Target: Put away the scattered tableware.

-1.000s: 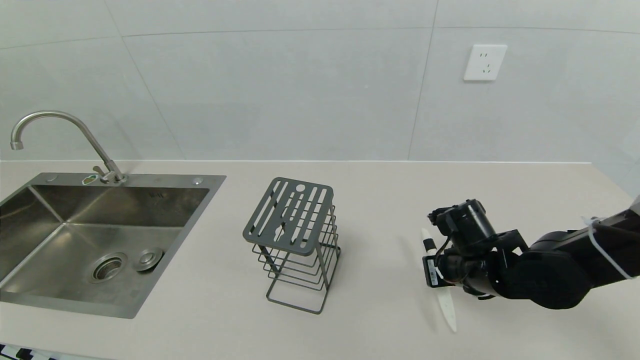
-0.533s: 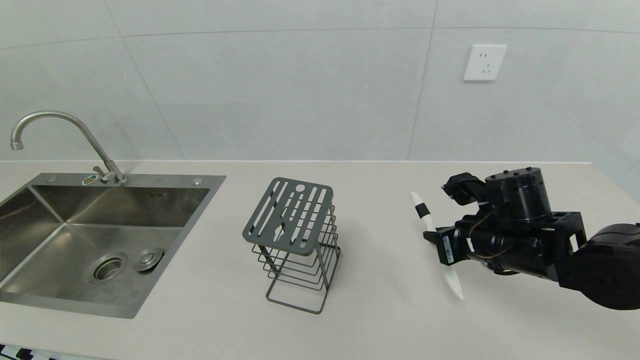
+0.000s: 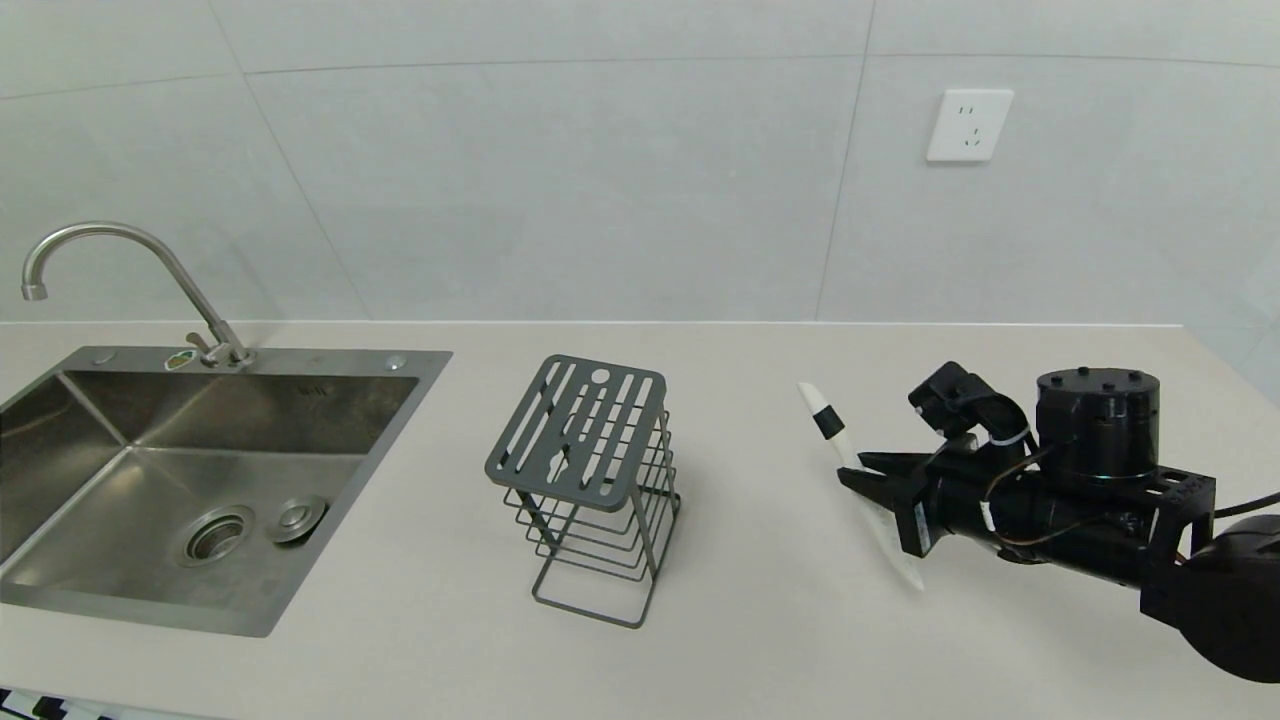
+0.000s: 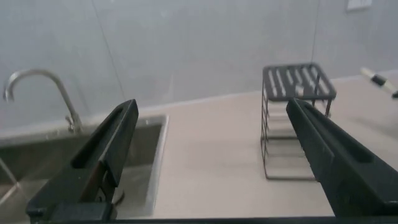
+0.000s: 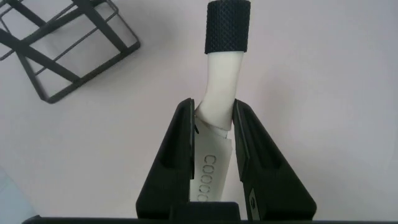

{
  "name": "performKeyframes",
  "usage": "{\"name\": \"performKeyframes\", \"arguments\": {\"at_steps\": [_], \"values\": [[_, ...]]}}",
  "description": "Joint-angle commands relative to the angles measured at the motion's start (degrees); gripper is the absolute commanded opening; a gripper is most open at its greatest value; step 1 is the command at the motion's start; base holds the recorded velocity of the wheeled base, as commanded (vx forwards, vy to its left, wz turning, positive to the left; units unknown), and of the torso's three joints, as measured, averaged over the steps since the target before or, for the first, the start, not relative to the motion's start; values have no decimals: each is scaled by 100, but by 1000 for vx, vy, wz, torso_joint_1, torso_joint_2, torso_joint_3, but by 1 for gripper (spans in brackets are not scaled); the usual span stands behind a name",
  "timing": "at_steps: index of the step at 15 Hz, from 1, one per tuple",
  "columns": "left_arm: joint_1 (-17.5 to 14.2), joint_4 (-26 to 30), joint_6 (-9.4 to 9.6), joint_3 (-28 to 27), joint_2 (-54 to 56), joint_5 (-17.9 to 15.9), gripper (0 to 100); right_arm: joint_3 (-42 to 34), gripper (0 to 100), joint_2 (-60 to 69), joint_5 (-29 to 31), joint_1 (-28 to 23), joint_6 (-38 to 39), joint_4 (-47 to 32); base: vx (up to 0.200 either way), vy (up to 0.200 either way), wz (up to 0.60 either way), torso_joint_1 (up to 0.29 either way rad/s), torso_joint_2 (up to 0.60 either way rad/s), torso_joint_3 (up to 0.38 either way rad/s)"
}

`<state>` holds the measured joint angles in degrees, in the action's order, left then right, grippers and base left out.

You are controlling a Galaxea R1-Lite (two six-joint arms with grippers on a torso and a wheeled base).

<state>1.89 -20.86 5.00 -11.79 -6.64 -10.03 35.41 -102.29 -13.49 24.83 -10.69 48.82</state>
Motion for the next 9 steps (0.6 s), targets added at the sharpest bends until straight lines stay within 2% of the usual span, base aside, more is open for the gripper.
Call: {"name": "performKeyframes", "arguments": {"at_steps": [1,2,3,7,8,9], "values": [[532,-41,-148,-755,-1252,-614,100,-26,0,-36,-382,-5,-197,294,0,0,0,0,0,0],[699,-50,-245,-764,-1445,-737,100,-8,0,-28,-452,-5,-205,374,0,0,0,0,0,0],[1024,-120,-324,-843,-1946,-842,100,-17,0,25,-540,13,-276,576,0,0,0,0,0,0],[1059,-1078,-280,-1484,-3396,-878,100,115,0,368,-769,145,-539,628,0,0,0,0,0,0],[1059,-1166,-271,-1537,-3572,-886,100,115,0,385,-777,145,-548,628,0,0,0,0,0,0],[1077,-1377,-157,-1651,-3950,-983,100,89,0,429,-795,145,-557,637,0,0,0,0,0,0]]}}
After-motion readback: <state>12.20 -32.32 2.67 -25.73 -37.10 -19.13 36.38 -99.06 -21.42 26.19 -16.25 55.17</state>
